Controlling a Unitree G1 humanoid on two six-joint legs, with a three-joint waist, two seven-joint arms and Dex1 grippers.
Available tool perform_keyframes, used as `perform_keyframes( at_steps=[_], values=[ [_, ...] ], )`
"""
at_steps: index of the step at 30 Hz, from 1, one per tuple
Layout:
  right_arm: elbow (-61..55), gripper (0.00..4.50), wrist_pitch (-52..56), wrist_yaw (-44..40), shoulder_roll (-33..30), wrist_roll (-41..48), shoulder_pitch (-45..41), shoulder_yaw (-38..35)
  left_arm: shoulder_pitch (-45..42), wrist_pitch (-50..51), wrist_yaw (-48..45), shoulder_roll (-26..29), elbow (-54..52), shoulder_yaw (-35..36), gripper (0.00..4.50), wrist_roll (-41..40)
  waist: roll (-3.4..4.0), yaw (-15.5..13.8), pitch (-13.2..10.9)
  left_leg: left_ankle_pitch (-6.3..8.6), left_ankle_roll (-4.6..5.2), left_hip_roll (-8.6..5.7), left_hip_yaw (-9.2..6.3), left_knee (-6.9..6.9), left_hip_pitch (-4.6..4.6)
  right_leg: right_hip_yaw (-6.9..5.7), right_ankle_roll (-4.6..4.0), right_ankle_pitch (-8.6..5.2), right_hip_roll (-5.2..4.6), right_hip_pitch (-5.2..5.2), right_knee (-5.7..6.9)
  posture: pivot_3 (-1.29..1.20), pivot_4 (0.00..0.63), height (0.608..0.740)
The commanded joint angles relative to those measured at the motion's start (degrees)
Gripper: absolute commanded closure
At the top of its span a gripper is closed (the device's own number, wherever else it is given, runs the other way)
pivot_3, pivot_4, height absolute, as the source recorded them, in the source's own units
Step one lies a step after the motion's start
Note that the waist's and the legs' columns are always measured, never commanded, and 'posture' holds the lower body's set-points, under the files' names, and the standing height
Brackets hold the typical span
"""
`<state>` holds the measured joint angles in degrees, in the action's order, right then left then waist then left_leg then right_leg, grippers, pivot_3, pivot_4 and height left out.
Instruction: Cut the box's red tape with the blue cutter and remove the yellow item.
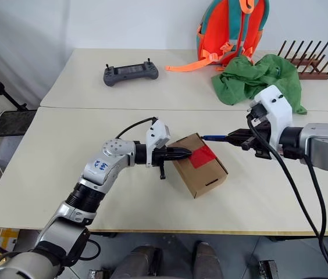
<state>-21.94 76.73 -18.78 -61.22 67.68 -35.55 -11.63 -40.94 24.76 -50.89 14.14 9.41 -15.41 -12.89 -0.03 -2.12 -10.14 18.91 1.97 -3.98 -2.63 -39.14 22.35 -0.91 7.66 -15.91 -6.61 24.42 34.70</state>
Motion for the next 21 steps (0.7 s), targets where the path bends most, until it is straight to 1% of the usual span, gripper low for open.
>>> perform_keyframes(
  at_steps=[1, 6, 9, 14, 21],
  values=[
    [-0.75, 4.35, -0.60, 0.13, -0.15, -0.66, -1.46, -3.08, 0.44, 0.28, -0.33, -0.16, 0.04, -1.36, 4.48, 1.08, 0.00, 0.00, 0.00, 0.00, 0.00, 0.00, 0.00, 0.00, 0.00, 0.00, 0.00, 0.00, 0.00, 0.00, 0.00, 0.00, 0.150, 0.740],
    [0.43, 4.35, -0.54, -1.19, -1.11, -1.55, -3.04, -3.32, 0.19, -0.02, -0.41, -0.26, 0.59, -1.49, 4.48, 1.12, 0.00, -0.02, 0.00, -0.01, 0.01, -0.04, 0.00, 0.00, 0.00, 0.00, 0.00, 0.00, 0.00, 0.01, 0.02, 0.00, 0.150, 0.740],
    [0.21, 4.35, 0.19, -1.20, -0.60, -1.03, -3.65, -3.44, 0.14, -0.10, -0.33, -0.44, 0.70, -1.60, 4.48, 1.13, 0.00, -0.13, 0.00, -0.01, 0.01, -0.05, 0.00, 0.00, 0.00, 0.00, 0.00, 0.00, 0.00, 0.01, 0.03, 0.00, 0.150, 0.740],
    [-1.64, 4.35, 1.40, 0.02, 1.29, 0.17, -2.13, -3.31, 0.29, -0.07, -0.20, -0.58, 0.49, -1.67, 4.48, 1.18, 0.00, -0.30, 0.00, -0.01, 0.02, -0.05, 0.00, 0.00, 0.00, 0.01, 0.00, 0.00, -0.02, 0.02, 0.04, 0.00, 0.150, 0.740],
    [-2.89, 4.35, 2.49, -0.14, 1.75, 0.06, 0.94, -3.46, 0.54, -0.12, 0.03, -0.38, 0.32, -1.53, 4.48, 1.25, 0.00, -0.58, 0.00, -0.02, 0.03, -0.09, 0.00, -0.01, 0.00, 0.01, 0.00, 0.00, -0.01, 0.02, 0.06, 0.00, 0.150, 0.740]
  ],
)
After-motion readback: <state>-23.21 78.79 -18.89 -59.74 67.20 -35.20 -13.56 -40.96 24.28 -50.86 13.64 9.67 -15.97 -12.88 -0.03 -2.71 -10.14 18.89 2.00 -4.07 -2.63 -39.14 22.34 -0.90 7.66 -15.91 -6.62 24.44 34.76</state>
